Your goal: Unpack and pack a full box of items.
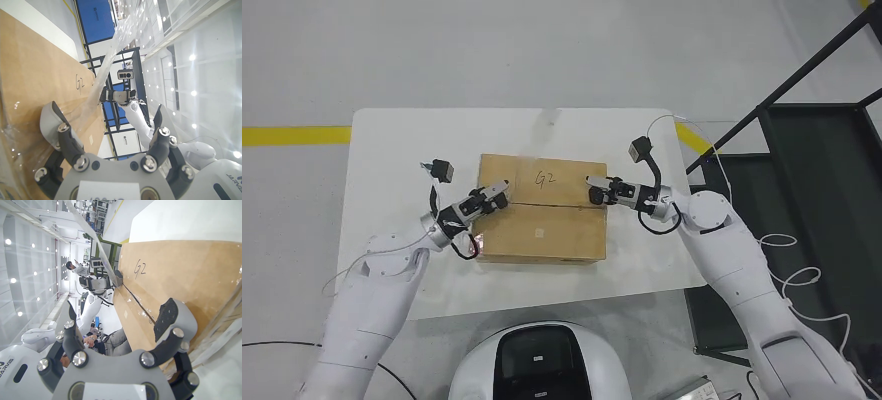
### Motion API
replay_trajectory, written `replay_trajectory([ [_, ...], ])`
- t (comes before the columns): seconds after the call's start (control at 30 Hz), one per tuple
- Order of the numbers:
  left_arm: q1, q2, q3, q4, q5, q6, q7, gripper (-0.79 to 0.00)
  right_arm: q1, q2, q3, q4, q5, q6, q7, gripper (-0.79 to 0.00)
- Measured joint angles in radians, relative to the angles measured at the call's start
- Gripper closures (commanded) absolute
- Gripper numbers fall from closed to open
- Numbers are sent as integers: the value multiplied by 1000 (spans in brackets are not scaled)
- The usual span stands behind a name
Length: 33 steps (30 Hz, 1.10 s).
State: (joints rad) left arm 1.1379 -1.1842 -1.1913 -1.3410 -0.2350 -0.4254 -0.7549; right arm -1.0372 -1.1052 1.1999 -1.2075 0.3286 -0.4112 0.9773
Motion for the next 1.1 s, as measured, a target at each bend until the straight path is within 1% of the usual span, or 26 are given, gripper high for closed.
replay_trajectory([
  [0.2, 1, 0, -2, -14, -11, 6, 4, -785, -2, -1, -3, -10, 1, 4, -6, -785],
  [0.4, 9, -3, -18, -13, -113, -17, 20, -785, -14, 8, 32, -14, 13, -2, -2, -785],
  [0.5, 21, -4, -46, -11, -209, -42, 15, -785, -25, 13, 51, -25, 17, -2, 2, -785],
  [0.63, 45, 1, -105, -7, -348, -73, -10, -785, -34, 18, 72, -48, 32, 3, 10, -785],
  [0.73, 62, 8, -153, 1, -403, -80, -25, -785, -36, 21, 83, -73, 40, -1, 25, -785],
  [0.87, 80, 16, -210, 20, -429, -75, -14, -785, -26, 27, 84, -120, -11, -32, 77, -785],
  [0.97, 91, 21, -246, 36, -442, -73, -6, -785, -14, 30, 73, -144, -50, -37, 107, -785],
  [1.03, 100, 23, -269, 46, -453, -70, -4, -785, -1, 31, 62, -159, -50, -38, 144, -785],
  [1.1, 106, 26, -286, 54, -459, -62, -4, -785, 9, 31, 53, -166, -19, -38, 185, -785],
])
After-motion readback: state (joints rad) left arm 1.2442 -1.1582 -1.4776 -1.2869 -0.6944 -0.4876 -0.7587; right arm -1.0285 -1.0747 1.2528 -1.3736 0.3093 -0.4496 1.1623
